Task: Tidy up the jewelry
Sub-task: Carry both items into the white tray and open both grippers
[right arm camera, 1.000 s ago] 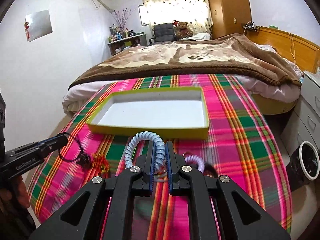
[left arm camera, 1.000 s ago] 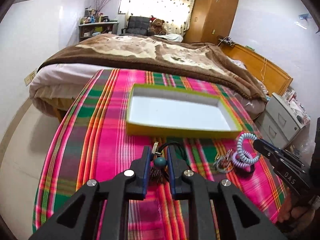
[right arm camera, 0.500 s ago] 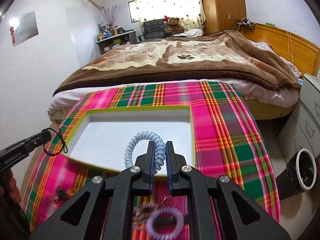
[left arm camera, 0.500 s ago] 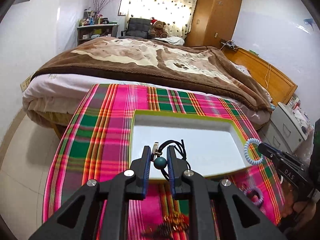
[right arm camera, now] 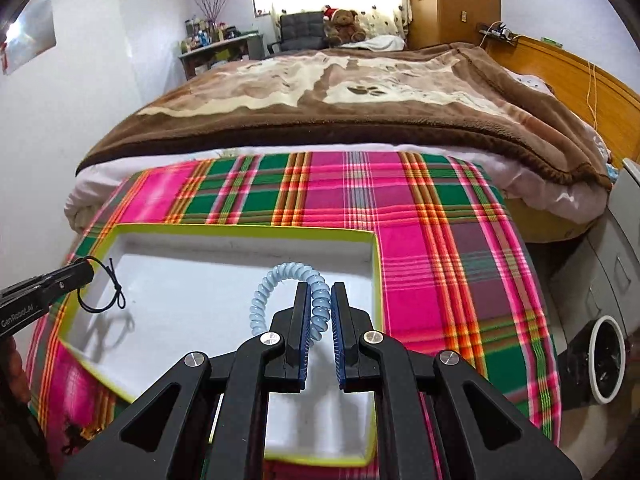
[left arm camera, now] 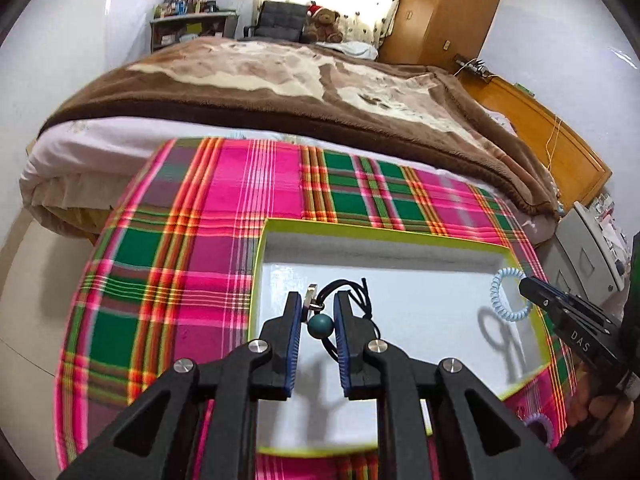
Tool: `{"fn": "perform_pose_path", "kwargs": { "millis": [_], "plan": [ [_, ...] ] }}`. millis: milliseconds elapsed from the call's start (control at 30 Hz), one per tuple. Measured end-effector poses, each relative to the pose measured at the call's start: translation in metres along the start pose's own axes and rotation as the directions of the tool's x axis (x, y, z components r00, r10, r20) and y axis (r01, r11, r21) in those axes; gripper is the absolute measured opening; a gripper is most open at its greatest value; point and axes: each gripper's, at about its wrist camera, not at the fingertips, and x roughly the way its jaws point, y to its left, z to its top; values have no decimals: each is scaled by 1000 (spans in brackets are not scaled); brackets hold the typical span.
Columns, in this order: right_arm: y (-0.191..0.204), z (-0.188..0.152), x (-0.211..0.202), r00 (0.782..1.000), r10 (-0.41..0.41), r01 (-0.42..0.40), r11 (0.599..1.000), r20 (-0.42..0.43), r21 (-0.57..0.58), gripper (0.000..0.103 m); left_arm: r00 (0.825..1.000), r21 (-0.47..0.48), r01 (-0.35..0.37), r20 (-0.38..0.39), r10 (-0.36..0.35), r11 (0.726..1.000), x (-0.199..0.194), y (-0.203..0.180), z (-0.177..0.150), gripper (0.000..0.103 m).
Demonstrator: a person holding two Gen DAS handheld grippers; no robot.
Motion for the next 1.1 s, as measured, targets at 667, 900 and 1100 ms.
{"fn": "perform_pose_path", "kwargs": {
  "millis": [667, 900, 1100],
  "plan": [
    [4, 2, 31, 998, -43, 39, 997, -53, -60, 11, 998, 31, -43, -51, 44, 999, 22, -5, 3, 34],
    [6, 0, 23, 999, -14, 12, 999, -37, -51, 33, 999, 28, -32, -34, 33, 999, 12, -8, 3, 41],
    [7, -4, 3, 1000, 9, -9, 999, -3, -43, 44, 1000, 32, -13, -7, 13, 999, -11, -14, -4, 46]
  ]
}}
